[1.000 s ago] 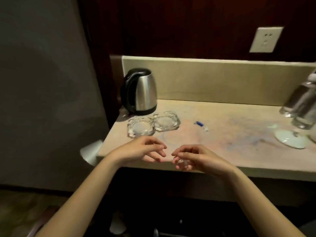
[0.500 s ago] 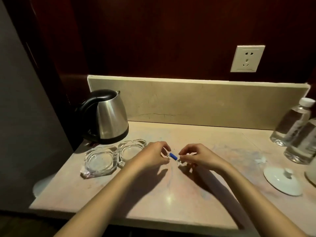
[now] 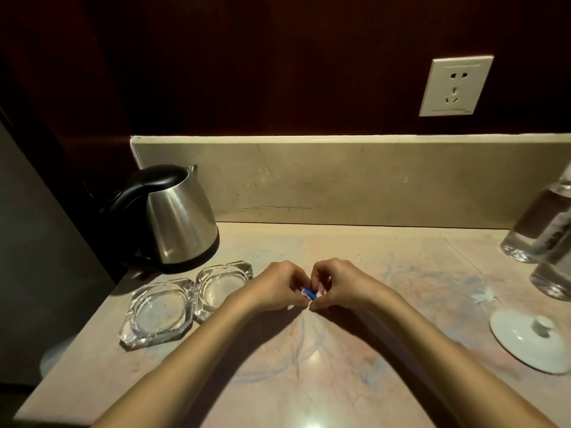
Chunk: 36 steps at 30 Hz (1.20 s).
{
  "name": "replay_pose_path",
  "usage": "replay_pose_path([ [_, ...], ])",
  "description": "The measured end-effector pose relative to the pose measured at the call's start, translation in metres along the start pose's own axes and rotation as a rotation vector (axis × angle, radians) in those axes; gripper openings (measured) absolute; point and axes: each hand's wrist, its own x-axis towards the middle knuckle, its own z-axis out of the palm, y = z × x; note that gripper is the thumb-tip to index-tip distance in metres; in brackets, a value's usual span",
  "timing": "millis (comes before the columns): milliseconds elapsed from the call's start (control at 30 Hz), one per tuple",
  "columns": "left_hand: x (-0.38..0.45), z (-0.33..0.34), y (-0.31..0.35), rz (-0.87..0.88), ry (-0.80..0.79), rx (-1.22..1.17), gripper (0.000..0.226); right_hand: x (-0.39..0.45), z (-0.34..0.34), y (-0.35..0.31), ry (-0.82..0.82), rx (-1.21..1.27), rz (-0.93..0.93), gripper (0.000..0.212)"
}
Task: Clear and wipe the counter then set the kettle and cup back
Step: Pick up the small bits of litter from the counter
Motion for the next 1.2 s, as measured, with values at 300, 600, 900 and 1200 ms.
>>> replay_pose_path([
  [300, 0.008, 0.0, -0.002, 0.019, -0.077, -0.138, 0.03, -0.001, -0.001, 0.006, 0.072, 0.052, 0.036, 0.016],
  [600, 0.021, 0.011, 0.005, 0.1, -0.003, -0.055, 0.023, -0.004, 0.0, 0.012, 0.173, 0.104, 0.094, 0.028],
  [900, 0.033, 0.029, 0.029, 0.197, -0.003, -0.046, 0.026, -0.026, -0.016, 0.031, 0.219, 0.156, 0.195, 0.031],
  [1200, 0.058, 0.049, 0.062, 0.276, -0.104, -0.121, 0.018, -0.087, -0.068, 0.071, 0.38, 0.305, 0.315, 0.01],
])
